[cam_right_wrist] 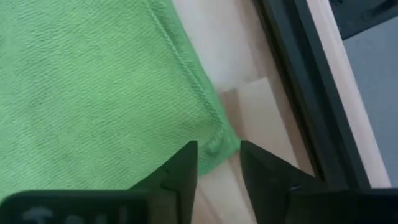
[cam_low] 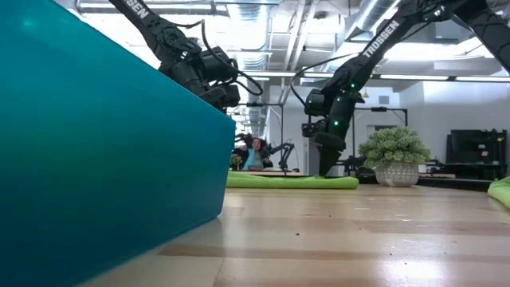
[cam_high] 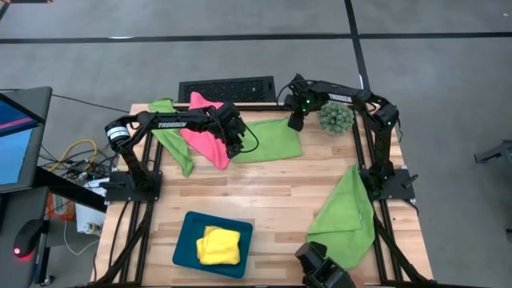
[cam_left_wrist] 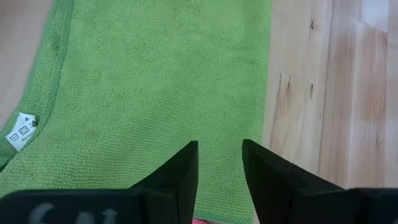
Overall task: Fold microfiber towels
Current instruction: Fold the top right green microfiber towel
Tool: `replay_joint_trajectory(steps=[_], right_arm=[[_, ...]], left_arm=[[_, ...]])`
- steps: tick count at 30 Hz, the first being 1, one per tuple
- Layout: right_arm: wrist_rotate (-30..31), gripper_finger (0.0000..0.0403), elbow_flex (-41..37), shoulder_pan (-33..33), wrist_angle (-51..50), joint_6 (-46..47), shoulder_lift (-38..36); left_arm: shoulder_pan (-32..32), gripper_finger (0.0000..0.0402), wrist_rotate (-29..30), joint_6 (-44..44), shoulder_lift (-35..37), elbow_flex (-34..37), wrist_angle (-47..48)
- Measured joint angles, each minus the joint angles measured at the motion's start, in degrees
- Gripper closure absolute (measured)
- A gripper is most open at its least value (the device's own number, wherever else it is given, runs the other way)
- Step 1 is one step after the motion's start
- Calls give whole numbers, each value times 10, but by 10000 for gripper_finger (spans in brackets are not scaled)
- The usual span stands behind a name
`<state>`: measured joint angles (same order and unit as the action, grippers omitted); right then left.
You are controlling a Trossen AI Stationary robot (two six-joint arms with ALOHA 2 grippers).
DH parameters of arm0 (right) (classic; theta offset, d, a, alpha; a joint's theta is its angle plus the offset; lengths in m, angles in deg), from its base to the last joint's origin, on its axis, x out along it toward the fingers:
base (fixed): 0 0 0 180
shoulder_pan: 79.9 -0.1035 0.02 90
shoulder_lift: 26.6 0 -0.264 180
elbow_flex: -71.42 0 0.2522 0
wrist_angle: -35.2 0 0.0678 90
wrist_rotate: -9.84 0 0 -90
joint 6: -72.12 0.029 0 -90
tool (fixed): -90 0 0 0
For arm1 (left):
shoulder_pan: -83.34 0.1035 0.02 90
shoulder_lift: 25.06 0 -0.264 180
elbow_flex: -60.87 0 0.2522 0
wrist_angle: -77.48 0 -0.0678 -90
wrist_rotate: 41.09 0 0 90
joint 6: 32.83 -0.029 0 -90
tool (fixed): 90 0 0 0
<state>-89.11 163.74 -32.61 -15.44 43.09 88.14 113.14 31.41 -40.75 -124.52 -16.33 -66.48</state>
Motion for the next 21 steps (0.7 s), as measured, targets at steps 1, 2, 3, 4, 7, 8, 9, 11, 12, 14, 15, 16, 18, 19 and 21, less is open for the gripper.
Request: replay_joint_trajectory(steps=[1, 2, 3, 4, 7, 8, 9, 11, 12, 14, 15, 16, 18, 19, 21], right_arm=[[0, 276, 0, 0, 0, -4, 0], [0, 289, 0, 0, 0, -9, 0], [0, 302, 0, 0, 0, -12, 0], [1, 316, 0, 0, 0, -14, 0], [2, 365, 0, 0, -1, -9, 0], [2, 383, 0, 0, -1, -7, 0], [2, 391, 0, 0, -2, -6, 0], [2, 390, 0, 0, -2, -1, -1], [2, 390, 3, 1, -7, 1, -1], [2, 396, 8, 2, -14, 3, -1], [2, 397, 11, 2, -17, 3, -1], [2, 397, 14, 2, -19, 5, -1], [2, 397, 21, 5, -27, 5, -1], [2, 398, 26, 6, -32, 6, -1], [2, 399, 31, 10, -38, 7, -2]], left_arm=[[0, 286, 0, 0, 0, 0, 0], [0, 286, 0, 0, 0, 0, 0], [0, 286, 0, 0, 0, 0, 0], [0, 286, 1, 0, 0, 0, 0], [0, 286, 2, 0, 0, 0, 0], [0, 286, 2, 0, 0, 0, 0], [0, 286, 2, 0, 0, 0, 0], [0, 286, 2, 0, 0, 0, -1], [0, 286, 2, 0, 0, 0, -2], [0, 286, 2, 0, 0, 0, -3], [0, 286, 2, 0, 0, 0, -4], [0, 286, 2, 0, 0, 0, -4], [0, 286, 2, 0, 0, 0, -4], [0, 286, 2, 0, 0, 0, -4], [0, 286, 2, 0, 0, 0, -4]])
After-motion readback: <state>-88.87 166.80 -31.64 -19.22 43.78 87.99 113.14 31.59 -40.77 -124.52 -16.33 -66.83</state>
